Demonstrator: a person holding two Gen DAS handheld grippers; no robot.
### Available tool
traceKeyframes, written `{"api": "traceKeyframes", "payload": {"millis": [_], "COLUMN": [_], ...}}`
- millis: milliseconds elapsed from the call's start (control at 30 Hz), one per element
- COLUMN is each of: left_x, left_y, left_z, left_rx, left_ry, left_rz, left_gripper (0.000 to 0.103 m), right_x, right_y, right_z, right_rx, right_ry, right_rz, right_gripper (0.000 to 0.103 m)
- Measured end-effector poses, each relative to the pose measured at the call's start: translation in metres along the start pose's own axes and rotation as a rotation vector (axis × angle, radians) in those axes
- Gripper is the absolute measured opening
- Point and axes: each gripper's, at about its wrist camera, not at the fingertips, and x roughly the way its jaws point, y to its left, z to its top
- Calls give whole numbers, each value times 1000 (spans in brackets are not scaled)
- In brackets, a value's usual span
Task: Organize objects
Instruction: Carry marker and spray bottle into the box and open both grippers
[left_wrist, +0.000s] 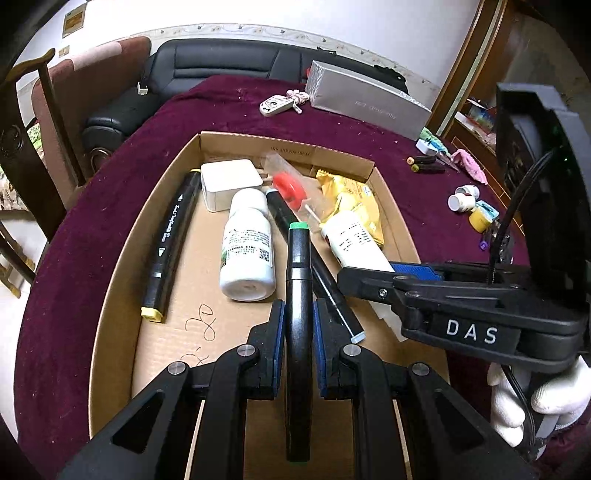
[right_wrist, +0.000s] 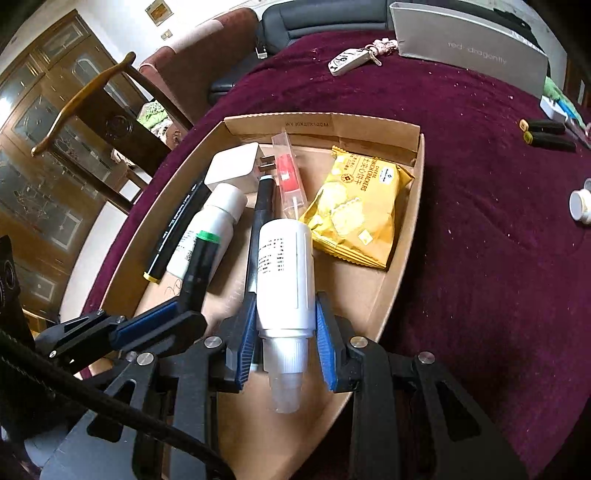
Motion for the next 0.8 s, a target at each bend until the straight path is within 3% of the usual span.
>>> {"api": "traceKeyframes", "payload": {"millis": [300,467,767,800], "left_x": [4,0,-41,-46], "left_y": [0,3,0,-1], "left_z": [4,4,-3,-4], "left_rx": [-18,-48,-105,-117], "left_ry": [1,-3,-105,-125], "left_rz": [40,39,25,26], "left_gripper": [12,17,30,30], "right_x": [8,6,-22,-28], "right_y": [4,3,13,14], "right_z": [6,6,0,-2], "right_rx": [-17,-8,-57,-65], "right_ry": [-8,-19,-98,-114], "right_rz": [-27,-34,-48,-55], "right_gripper": [28,28,34,38]}}
